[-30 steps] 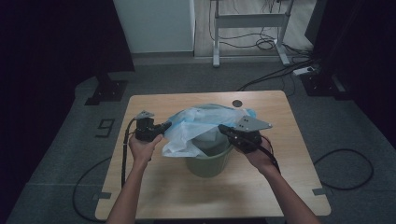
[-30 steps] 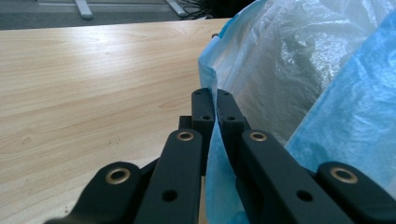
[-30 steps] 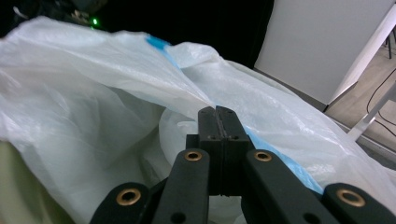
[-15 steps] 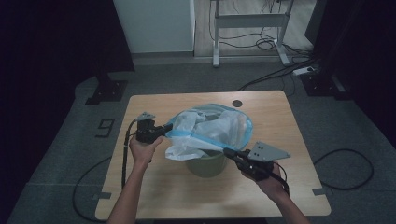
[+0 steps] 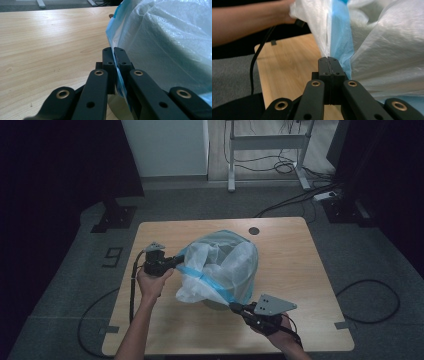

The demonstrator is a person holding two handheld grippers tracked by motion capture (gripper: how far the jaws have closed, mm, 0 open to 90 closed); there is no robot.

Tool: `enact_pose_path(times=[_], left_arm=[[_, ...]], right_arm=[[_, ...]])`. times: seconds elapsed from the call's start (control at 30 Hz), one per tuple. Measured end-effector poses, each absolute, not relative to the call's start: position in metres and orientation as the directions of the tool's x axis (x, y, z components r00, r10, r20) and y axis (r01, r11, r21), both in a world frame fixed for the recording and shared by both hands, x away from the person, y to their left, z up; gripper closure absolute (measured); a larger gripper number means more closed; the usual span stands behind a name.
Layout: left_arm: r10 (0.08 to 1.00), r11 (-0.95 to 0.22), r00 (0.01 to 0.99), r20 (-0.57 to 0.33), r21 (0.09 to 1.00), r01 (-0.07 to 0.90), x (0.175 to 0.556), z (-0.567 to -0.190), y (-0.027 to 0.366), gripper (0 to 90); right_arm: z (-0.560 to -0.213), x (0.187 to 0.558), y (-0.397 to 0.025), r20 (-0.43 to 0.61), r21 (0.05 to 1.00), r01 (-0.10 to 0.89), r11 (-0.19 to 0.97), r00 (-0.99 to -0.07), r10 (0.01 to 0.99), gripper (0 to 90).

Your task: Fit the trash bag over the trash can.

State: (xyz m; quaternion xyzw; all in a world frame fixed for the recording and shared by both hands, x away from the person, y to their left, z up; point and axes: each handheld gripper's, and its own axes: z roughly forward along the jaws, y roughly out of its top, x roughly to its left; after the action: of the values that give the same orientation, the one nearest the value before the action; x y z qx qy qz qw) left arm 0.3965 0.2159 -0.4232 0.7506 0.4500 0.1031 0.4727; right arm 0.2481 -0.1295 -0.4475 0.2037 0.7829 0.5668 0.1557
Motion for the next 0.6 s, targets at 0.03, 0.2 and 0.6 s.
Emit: enact_pose_path(times=[0.03,0.2,0.6], left_arm=[[0.773,-0.148,0.574,-0.271,0.802,0.578,0.397,-0.423,0.216,87.9],[0.77,-0.16,0.579,-0.269,0.797,0.583,0.395,-0.427,0.215,87.9],[0.773,-0.17,0.575,-0.266,0.787,0.593,0.396,-0.433,0.214,88.2]], right_arm=[[-0.448,0.248,-0.13,-0.013,0.951,0.142,0.274,-0.869,0.495,89.2],[-0.466,0.252,-0.122,-0.001,0.937,0.172,0.303,-0.869,0.496,89.2],[-0.498,0.273,-0.132,0.054,0.913,0.263,0.31,-0.833,0.55,89.1]])
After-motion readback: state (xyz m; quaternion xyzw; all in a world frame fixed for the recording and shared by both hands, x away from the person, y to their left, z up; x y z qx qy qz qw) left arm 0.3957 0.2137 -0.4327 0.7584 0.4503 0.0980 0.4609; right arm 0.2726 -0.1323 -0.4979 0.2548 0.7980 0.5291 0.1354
